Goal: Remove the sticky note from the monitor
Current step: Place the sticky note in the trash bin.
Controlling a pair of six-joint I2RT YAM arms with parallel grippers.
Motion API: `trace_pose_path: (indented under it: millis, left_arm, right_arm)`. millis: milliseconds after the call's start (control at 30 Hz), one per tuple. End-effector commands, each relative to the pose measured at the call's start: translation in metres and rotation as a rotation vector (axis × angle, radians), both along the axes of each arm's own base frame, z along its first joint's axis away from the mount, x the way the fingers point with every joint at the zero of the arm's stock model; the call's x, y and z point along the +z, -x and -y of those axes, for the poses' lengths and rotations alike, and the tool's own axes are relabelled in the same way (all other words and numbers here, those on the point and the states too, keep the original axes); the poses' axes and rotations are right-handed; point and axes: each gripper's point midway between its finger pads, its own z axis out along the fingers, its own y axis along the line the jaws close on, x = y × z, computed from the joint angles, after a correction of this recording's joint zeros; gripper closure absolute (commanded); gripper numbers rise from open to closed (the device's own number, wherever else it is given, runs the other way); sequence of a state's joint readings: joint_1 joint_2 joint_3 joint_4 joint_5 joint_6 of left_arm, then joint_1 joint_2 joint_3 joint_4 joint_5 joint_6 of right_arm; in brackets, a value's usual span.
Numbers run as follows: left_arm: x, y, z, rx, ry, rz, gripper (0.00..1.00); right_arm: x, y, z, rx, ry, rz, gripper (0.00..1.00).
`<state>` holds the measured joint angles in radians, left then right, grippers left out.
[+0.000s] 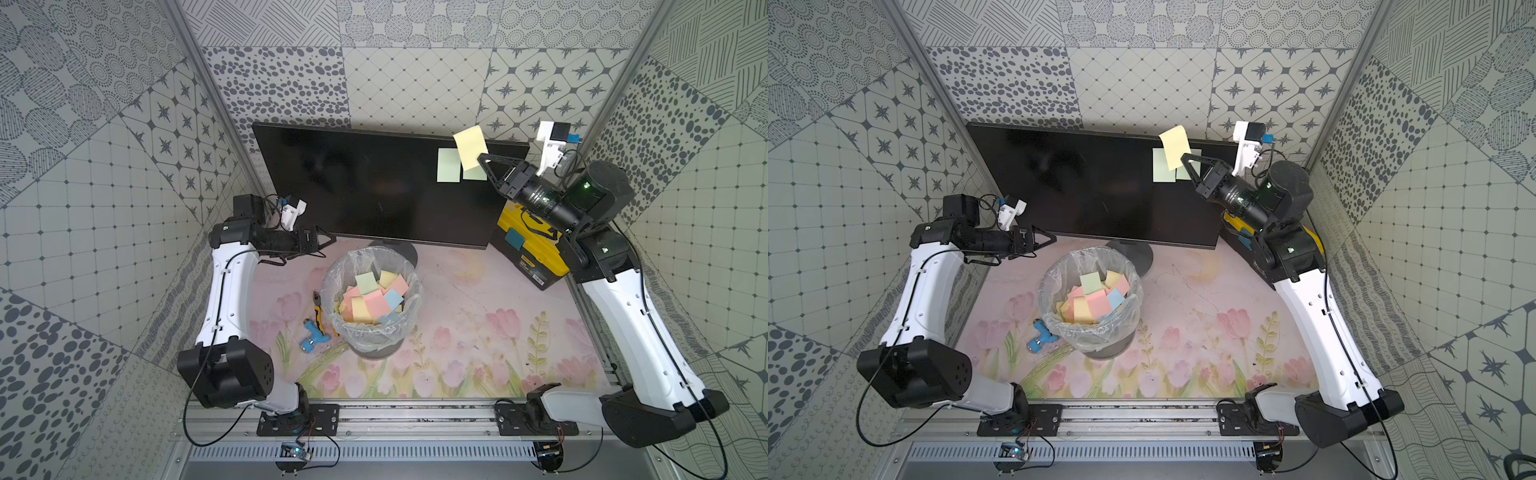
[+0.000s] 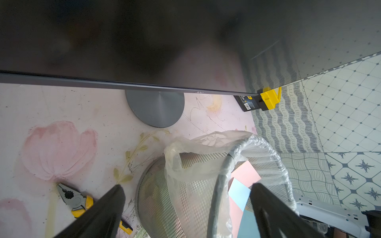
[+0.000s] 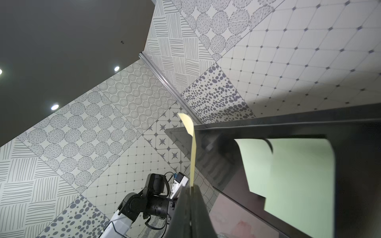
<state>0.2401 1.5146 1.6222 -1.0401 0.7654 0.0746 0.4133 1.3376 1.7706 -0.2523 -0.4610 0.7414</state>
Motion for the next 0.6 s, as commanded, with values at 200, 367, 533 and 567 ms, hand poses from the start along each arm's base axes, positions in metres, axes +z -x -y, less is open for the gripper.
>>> trace_pose_path:
  millis: [200, 367, 533, 567]
  left_arm:
    - [0.009, 0.0, 0.006, -0.035, 0.021, 0.03, 0.01]
    - [0.009, 0.0, 0.006, -0.035, 0.021, 0.031, 0.0]
    - [0.009, 0.0, 0.007, -0.036, 0.021, 0.031, 0.01]
    - [0.009, 0.0, 0.007, -0.036, 0.021, 0.029, 0.01]
  right_arm:
    - [-0.074, 0.03, -0.097, 0.273, 0.307, -0.057, 1.0]
    - [-0.118, 0.047, -0.13, 0.351, 0.471, -0.089, 1.0]
    - [-0.159, 0.064, -0.155, 0.401, 0.614, -0.105, 1.0]
    - [-0.167, 0.067, -0.159, 0.41, 0.638, -0.112, 1.0]
